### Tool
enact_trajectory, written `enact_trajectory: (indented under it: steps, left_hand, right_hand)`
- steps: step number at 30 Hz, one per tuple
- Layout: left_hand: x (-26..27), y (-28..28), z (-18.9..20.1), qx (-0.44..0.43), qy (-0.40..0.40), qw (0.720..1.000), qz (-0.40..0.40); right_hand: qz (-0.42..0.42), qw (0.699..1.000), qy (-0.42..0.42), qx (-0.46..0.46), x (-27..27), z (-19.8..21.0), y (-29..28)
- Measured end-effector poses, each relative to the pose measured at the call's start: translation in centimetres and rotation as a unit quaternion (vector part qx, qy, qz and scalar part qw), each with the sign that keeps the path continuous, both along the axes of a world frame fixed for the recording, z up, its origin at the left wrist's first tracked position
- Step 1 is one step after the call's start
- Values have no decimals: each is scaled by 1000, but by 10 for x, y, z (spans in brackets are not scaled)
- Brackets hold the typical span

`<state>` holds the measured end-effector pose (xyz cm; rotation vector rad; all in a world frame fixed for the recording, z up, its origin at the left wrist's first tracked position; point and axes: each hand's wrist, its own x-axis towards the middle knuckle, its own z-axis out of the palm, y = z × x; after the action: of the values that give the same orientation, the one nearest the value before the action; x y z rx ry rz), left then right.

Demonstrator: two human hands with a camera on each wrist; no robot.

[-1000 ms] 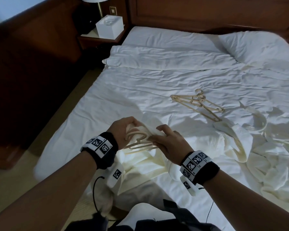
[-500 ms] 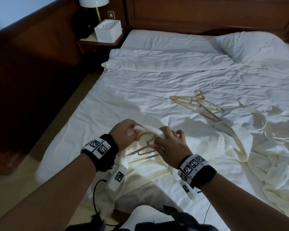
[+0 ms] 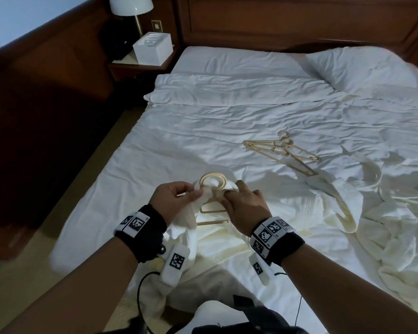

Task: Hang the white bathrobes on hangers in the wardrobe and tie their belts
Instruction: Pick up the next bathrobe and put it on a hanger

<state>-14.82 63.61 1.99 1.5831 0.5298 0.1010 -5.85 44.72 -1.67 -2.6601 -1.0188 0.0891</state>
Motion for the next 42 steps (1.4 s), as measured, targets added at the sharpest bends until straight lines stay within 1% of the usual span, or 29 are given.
enact_trajectory:
  steps: [2, 3, 6, 10, 15, 17, 20, 21, 23, 25, 28, 30, 32, 33, 34, 35, 36, 37, 38, 39, 40, 41, 42]
  left_hand:
    - [0, 3, -3, -35, 5, 999, 12]
    - [1, 5, -3, -40, 1, 999, 18]
    - [5, 5, 0, -34, -20, 998, 50]
    - [10, 0, 6, -32, -53, 994, 91]
    - [14, -4, 4, -49, -68, 991, 108]
    - [15, -4, 3, -61, -71, 991, 98]
    - [15, 0, 5, -95, -53, 992, 62]
    - [16, 2, 5, -93, -44, 993, 50]
    - [17, 6, 8, -64, -38, 997, 25]
    - [20, 7, 13, -45, -42, 998, 3]
    - [23, 4, 22, -39, -46, 997, -41]
    - [26, 1, 26, -1, -29, 994, -105]
    - [27, 2, 27, 101, -32, 981, -160]
    - [27, 3, 27, 151, -39, 974, -166]
    - [26, 6, 23, 178, -40, 971, -158]
    - [22, 9, 20, 174, -29, 974, -139]
    - [18, 11, 16, 137, -11, 984, -117]
    - [14, 13, 11, 113, 20, 987, -114]
    - [10, 14, 6, 128, 61, 981, -133]
    - [6, 14, 1, 200, 116, 956, -179]
    - [3, 14, -4, 282, 166, 917, -229]
    - [1, 12, -8, 357, 188, 877, -261]
    - [-2, 10, -10, 392, 190, 860, -267]
  right_hand:
    - [10, 1000, 11, 0, 2, 1, 1]
    - [15, 1000, 20, -3, 3, 2, 1]
    - [34, 999, 37, -20, 3, 5, 3]
    - [61, 996, 66, -20, 3, 5, 4]
    - [100, 991, 92, -17, 2, 3, 7]
    - [112, 989, 91, -8, 2, 0, 5]
    - [131, 986, 100, -1, 0, -1, 3]
    - [135, 985, 109, -1, 0, -1, 2]
    - [143, 982, 124, 0, 1, -1, 2]
    - [152, 980, 126, -3, 3, -1, 2]
    - [169, 978, 120, -14, 1, -1, 4]
    - [174, 979, 102, -11, -2, -2, 7]
    - [159, 983, 87, 12, -2, -4, 10]
    - [145, 986, 84, 20, 0, -4, 10]
    - [130, 988, 79, 25, 2, -3, 10]
    - [116, 990, 67, 33, 5, -2, 8]
    - [104, 992, 49, 48, 8, 0, 6]
    - [95, 993, 31, 65, 12, 2, 4]
    - [89, 992, 21, 83, 15, 4, 1]
    - [87, 991, 22, 98, 19, 6, 0]
    - [85, 990, 32, 111, 21, 8, -1]
    - [84, 988, 42, 122, 24, 11, -2]
    - [90, 986, 42, 135, 27, 12, -3]
